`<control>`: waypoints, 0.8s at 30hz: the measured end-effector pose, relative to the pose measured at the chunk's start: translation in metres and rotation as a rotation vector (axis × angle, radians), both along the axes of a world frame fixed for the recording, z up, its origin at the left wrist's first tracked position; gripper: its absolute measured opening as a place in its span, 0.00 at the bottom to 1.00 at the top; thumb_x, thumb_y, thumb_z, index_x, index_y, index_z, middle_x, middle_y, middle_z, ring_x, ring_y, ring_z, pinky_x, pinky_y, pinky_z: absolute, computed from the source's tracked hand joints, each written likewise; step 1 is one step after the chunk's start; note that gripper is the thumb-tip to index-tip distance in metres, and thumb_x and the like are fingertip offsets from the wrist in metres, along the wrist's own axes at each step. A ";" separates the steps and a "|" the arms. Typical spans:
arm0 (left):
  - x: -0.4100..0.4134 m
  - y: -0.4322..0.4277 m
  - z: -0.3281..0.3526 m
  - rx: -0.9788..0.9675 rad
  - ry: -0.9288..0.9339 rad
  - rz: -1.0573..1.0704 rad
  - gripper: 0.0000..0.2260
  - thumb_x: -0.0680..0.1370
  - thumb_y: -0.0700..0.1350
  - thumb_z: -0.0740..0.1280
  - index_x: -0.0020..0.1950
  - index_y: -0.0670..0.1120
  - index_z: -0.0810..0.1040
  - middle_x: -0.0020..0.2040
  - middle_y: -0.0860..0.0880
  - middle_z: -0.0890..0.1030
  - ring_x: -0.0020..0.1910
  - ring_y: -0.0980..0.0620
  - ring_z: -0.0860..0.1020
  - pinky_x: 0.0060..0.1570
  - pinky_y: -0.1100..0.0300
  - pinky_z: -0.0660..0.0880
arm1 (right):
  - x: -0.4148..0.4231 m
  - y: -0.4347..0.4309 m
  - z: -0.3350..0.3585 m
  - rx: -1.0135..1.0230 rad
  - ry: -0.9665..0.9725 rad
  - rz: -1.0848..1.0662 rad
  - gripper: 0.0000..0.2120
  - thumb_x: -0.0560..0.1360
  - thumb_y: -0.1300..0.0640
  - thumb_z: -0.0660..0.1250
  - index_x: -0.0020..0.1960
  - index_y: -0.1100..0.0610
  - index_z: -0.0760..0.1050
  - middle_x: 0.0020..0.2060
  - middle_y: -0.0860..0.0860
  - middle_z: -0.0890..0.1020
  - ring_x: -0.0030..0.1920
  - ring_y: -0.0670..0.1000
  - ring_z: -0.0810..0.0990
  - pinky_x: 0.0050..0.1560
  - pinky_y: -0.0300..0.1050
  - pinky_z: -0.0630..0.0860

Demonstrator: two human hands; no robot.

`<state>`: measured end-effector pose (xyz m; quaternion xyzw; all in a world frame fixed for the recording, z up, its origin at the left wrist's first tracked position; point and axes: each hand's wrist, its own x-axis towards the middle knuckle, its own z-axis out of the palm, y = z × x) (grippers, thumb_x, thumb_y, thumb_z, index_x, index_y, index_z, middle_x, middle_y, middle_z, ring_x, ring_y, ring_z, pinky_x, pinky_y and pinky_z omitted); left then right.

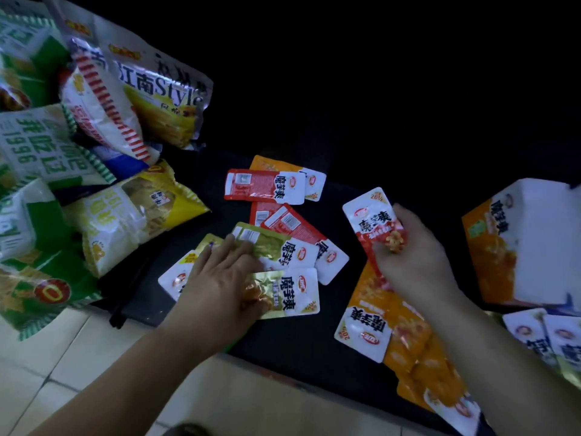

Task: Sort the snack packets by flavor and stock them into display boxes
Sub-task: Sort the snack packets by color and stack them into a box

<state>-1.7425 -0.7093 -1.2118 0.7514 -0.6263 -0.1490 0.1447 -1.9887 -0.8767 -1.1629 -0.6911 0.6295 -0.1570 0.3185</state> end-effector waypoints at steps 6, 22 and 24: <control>-0.015 -0.005 -0.013 -0.053 0.062 0.053 0.24 0.70 0.53 0.74 0.65 0.50 0.75 0.75 0.43 0.73 0.78 0.39 0.66 0.71 0.33 0.68 | -0.020 0.009 -0.018 -0.012 0.089 -0.011 0.29 0.80 0.56 0.68 0.79 0.52 0.65 0.67 0.54 0.77 0.69 0.58 0.75 0.64 0.59 0.77; -0.018 -0.011 -0.005 -0.140 -0.016 0.132 0.26 0.72 0.62 0.66 0.63 0.46 0.79 0.69 0.44 0.79 0.72 0.39 0.73 0.68 0.39 0.72 | -0.045 -0.023 -0.015 -0.183 0.047 0.032 0.24 0.79 0.60 0.68 0.74 0.47 0.72 0.61 0.52 0.81 0.62 0.59 0.78 0.58 0.62 0.79; -0.018 -0.018 -0.003 -0.104 -0.028 0.077 0.28 0.72 0.61 0.66 0.68 0.49 0.77 0.74 0.44 0.75 0.76 0.39 0.68 0.71 0.37 0.70 | -0.051 -0.030 -0.020 -0.357 0.255 0.120 0.26 0.76 0.63 0.70 0.73 0.53 0.75 0.63 0.57 0.80 0.65 0.64 0.75 0.64 0.67 0.73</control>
